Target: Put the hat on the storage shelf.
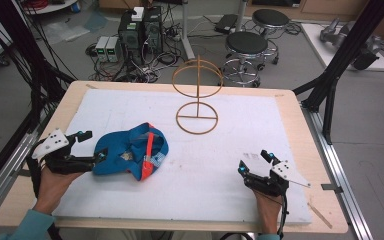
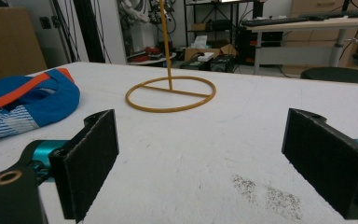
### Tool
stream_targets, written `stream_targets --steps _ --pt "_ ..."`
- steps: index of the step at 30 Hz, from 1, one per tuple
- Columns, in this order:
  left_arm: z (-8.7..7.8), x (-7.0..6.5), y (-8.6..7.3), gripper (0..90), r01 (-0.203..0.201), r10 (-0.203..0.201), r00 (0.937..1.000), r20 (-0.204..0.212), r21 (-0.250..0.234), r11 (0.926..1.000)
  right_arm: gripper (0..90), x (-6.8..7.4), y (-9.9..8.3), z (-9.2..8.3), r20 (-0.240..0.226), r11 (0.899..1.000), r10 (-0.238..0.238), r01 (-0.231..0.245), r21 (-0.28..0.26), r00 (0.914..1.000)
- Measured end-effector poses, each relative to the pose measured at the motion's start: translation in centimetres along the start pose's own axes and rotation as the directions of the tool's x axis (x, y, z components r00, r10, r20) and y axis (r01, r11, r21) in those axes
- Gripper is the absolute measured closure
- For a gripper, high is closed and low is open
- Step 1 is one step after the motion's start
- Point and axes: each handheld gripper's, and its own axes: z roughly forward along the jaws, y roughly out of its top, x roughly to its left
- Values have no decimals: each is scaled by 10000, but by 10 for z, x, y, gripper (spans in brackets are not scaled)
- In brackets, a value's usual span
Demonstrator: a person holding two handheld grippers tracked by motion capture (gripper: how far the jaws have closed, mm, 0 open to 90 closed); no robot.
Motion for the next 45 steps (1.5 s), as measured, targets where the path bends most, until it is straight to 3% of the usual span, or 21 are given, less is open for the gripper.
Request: stream_targets --steps 3,7,14,28,35,38,43,45 --pt "8 -2 9 151 -143 143 9999 -25 278 9995 98 0 0 0 9 10000 -8 8 7 10000" --pt "18 -4 19 151 -35 23 9999 159 733 9973 98 0 0 0 -4 10000 -8 8 3 10000" --pt "43 -13 29 153 43 -163 9975 682 1724 9850 98 1 0 0 6 10000 -53 53 35 10000" --pt "82 -21 35 153 8 -245 9958 879 2601 9656 98 0 0 0 12 10000 -33 33 -11 10000" --pt "102 -28 27 158 -281 -167 9924 1222 3564 9339 98 0 0 0 8 10000 -50 50 -17 10000" --pt "109 -31 24 168 -415 -63 9923 1235 3806 9238 98 0 0 0 42 10000 -42 42 -36 10000" --pt "119 -33 19 206 -311 -231 9919 1249 4150 9093 98 0 0 0 40 10000 40 -40 -38 10000" --pt "123 -35 16 213 -280 -320 9914 1269 4441 8955 98 0 0 0 45 10000 20 -20 -25 10000"
